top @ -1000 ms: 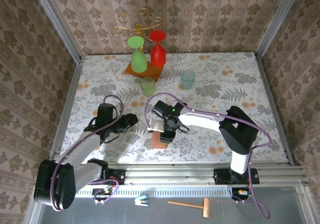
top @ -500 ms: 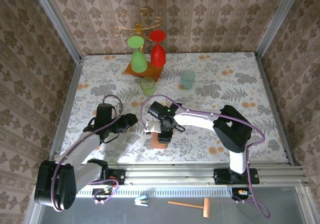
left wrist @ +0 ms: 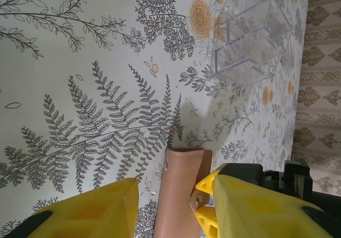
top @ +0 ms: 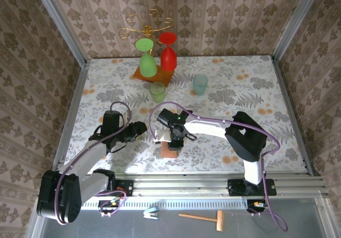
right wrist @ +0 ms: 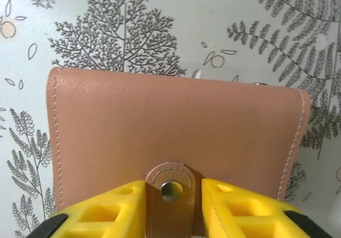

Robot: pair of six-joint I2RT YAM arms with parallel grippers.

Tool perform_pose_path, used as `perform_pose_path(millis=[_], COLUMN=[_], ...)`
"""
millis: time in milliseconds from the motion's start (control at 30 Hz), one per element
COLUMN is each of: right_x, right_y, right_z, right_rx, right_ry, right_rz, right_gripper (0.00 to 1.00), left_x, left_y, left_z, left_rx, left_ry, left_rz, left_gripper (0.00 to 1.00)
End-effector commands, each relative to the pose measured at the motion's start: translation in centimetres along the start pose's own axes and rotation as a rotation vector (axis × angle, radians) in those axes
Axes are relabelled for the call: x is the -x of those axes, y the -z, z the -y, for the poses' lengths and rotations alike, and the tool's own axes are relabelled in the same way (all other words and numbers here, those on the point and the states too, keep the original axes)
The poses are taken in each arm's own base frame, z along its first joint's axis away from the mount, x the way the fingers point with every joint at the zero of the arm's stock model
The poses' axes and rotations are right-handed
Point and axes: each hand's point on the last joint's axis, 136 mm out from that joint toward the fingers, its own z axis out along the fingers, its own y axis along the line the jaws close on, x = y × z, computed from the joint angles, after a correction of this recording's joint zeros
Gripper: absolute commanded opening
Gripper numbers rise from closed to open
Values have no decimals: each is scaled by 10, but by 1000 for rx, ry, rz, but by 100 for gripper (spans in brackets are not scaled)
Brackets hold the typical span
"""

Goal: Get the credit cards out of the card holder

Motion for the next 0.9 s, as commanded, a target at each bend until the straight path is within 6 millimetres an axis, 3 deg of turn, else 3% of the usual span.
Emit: perform_pose_path(millis=[0, 233, 500, 767, 867], right_x=[-12, 0, 10, 9, 4], right_y=[-12, -3, 11, 37, 46], right_z=[-5, 0, 4, 2, -3], right_rx=[0, -72, -164, -231, -218], right_ry=[9, 1, -23, -125, -216], right_rz=[-30, 66, 213, 337, 368], right_gripper=[21, 9, 7, 21, 34], left_x=[-5, -16, -37, -34, -26], left_y=[-2, -18, -41, -43, -40], left_z=[9, 27, 36, 36, 34], left_rx=[-24, -66, -100, -64, -32], left_ry=[-15, -16, 10, 3, -14], left_rz=[-17, -47, -102, -91, -74], left_gripper=[42, 42, 39, 39, 39])
